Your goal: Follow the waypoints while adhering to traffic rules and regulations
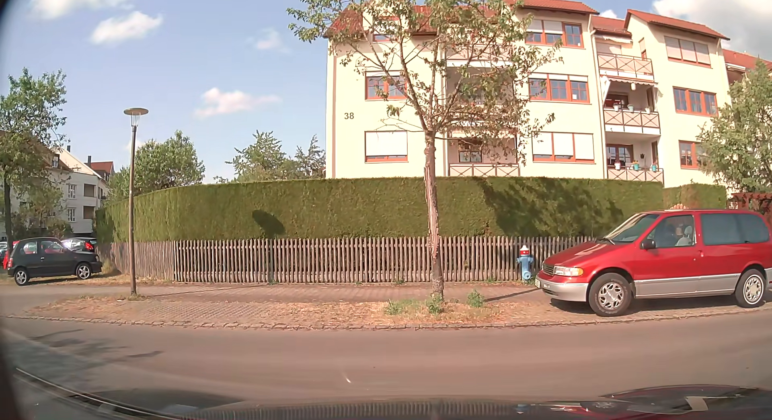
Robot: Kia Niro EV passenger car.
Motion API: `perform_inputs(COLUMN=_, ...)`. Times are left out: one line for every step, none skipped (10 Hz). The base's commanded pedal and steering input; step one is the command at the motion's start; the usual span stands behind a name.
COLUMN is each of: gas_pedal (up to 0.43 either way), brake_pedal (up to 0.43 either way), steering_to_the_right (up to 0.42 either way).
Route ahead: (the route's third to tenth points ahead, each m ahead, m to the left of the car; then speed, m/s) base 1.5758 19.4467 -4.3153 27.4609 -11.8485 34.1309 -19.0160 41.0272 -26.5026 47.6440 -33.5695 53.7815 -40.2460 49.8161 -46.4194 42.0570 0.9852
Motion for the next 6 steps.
perform_inputs(gas_pedal=0.047, brake_pedal=0.018, steering_to_the_right=-0.36)
perform_inputs(gas_pedal=0.087, brake_pedal=0.012, steering_to_the_right=-0.393)
perform_inputs(gas_pedal=0.079, brake_pedal=0.012, steering_to_the_right=-0.427)
perform_inputs(gas_pedal=0.079, brake_pedal=0.012, steering_to_the_right=-0.474)
perform_inputs(gas_pedal=0.079, brake_pedal=0.012, steering_to_the_right=-0.508)
perform_inputs(gas_pedal=0.079, brake_pedal=0.012, steering_to_the_right=-0.561)
